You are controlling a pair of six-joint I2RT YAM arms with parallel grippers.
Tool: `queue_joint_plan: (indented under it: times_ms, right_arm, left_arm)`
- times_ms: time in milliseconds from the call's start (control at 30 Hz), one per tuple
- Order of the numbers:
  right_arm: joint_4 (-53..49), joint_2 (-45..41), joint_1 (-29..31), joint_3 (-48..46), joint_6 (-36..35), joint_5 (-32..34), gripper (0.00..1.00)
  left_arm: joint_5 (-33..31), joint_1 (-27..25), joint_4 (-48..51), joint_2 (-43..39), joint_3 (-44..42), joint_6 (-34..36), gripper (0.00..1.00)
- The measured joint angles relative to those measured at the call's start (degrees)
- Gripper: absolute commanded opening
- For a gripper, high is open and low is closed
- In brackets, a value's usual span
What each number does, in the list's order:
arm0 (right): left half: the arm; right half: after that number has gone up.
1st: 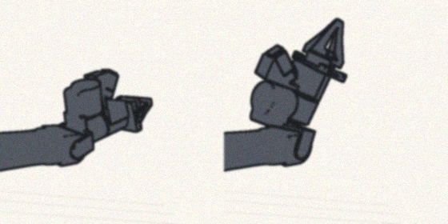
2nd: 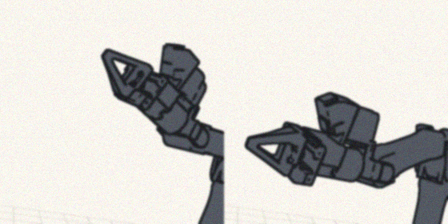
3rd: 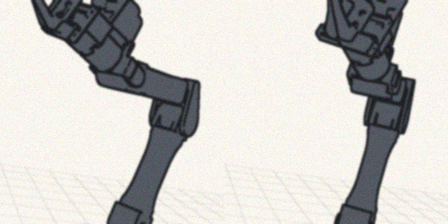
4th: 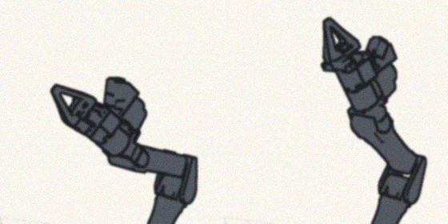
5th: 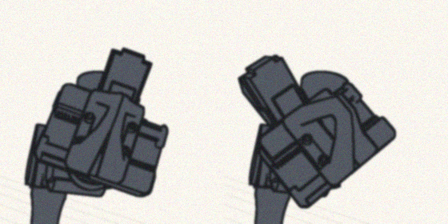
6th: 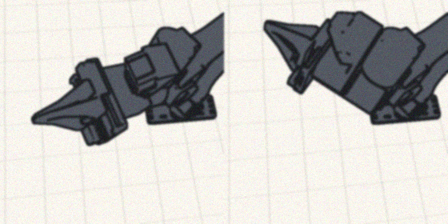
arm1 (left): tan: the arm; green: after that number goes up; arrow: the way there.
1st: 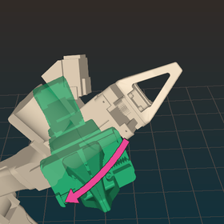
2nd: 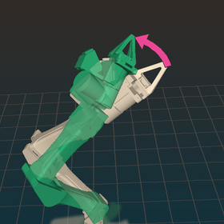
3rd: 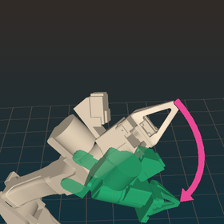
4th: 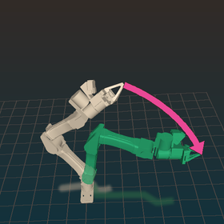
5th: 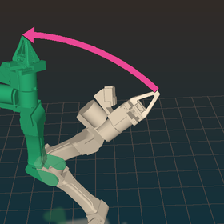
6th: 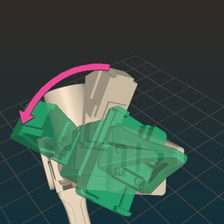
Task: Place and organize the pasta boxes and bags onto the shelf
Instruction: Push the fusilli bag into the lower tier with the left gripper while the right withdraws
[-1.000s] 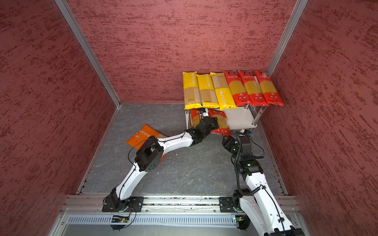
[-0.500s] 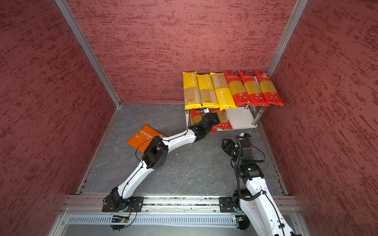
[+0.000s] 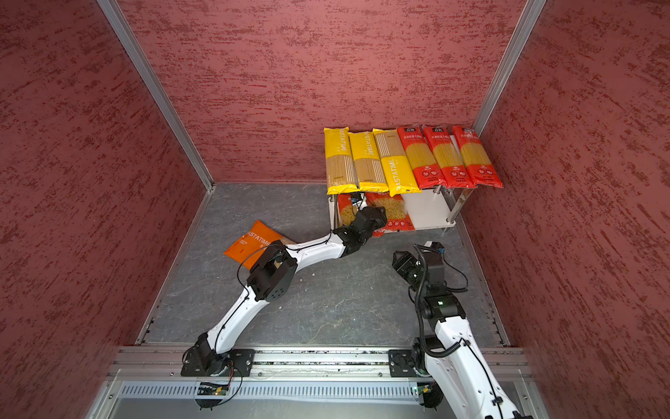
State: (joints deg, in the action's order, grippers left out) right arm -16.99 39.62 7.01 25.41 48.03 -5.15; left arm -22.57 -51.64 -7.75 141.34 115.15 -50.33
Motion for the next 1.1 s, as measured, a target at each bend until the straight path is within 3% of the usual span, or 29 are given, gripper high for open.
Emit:
queue_joint_plan:
  times_ms: [200, 333, 600, 767, 933, 1100]
  right_arm:
    - [1.3, 1.1, 0.0, -0.8, 1.0, 0.0, 0.63]
    - [2.6, 1.4, 0.0, -0.9, 1.7, 0.0, 0.63]
    - [2.8, -0.8, 0.0, -1.7, 2.6, 0.0, 0.63]
    - [2.5, -2.0, 0.0, -1.9, 2.6, 0.0, 0.63]
    - [2.5, -2.1, 0.0, -1.9, 2.6, 0.0, 0.63]
    - [1.9, -2.5, 0.0, -1.9, 2.6, 0.0, 0.63]
  left_arm:
    - [2.4, 0.6, -1.0, -8.6, -9.7, 2.1, 0.47]
    - [5.0, 1.0, -2.2, -9.5, -10.4, 2.7, 0.44]
    - [10.5, 0.0, -2.1, -7.2, -9.3, 3.3, 0.20]
    - [12.3, -0.8, -1.9, -6.5, -9.6, 4.0, 0.11]
    - [13.9, -0.6, -3.3, -8.1, -13.5, 4.3, 0.15]
    - [15.3, -0.1, -2.1, -14.3, -20.3, 6.8, 0.39]
